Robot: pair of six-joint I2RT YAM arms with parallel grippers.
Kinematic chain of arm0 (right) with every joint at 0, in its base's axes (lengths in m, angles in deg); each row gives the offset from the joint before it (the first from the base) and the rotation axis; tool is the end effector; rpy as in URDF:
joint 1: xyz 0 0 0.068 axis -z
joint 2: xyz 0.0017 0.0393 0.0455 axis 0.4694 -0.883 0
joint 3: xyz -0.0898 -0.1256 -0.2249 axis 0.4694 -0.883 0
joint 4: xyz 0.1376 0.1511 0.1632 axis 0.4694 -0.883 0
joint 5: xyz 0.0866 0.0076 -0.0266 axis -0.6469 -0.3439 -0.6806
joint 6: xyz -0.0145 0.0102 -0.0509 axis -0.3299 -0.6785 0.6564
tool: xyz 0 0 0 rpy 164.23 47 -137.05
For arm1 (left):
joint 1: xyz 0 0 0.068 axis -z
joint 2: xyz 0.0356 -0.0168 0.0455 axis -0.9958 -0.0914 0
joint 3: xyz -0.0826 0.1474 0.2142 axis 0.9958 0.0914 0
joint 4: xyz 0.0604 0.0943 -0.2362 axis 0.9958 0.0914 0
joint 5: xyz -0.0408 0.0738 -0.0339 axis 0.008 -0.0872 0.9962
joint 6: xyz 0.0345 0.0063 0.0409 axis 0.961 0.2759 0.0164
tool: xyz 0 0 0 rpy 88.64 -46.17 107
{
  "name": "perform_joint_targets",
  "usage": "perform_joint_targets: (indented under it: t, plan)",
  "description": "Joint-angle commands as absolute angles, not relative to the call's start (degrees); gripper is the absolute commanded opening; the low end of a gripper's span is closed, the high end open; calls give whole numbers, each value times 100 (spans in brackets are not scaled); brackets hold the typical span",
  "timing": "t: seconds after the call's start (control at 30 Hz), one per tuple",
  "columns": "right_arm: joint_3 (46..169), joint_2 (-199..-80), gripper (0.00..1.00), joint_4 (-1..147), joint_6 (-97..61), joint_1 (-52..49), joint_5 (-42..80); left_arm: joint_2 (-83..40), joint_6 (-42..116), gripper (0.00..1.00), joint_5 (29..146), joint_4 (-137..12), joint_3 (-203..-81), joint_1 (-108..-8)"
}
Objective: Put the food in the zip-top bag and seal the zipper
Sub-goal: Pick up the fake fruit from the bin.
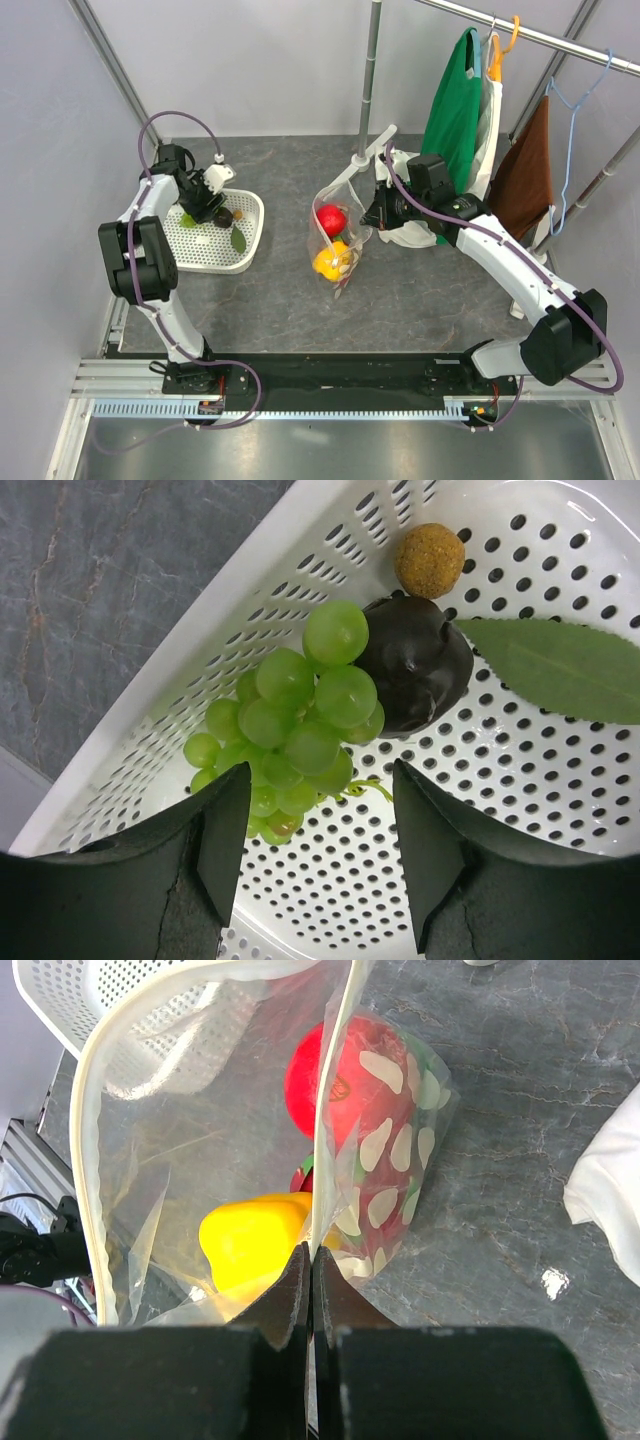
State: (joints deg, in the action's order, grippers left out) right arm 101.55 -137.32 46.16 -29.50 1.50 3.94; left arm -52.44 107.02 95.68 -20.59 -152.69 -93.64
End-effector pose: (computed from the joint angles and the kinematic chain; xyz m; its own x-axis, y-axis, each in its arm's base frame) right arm 0.2680 0.1488 0.3286 -0.7223 -0.0380 -0.6905 -0.4851 0.7395 0.4667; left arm 0.3878 0.0504 0.2242 -0.4899 0.7488 -0.4464 0.7427 0.6266 0.2360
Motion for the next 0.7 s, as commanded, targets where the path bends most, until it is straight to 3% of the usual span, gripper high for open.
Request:
perform_joint_targets:
  t: [0.0,0.47,0.53,0.67]
  plan:
    - [10439,-13753,0,4658,-2891,137,273,-5422,11178,65,9483,-2295,-15512,-9363]
    - [10518,-13840,0,4623,-2917,137,194,-5598,11530,60,9430,-2463,-14950,-9284]
    - [10492,-13849,0,4623,-2926,137,185,-5695,11354,55,9378,-2463,-14923,-9302]
    - [10501,-13832,0,4623,-2944,137,185,-5511,10933,32,9404,-2498,-14941,-9328]
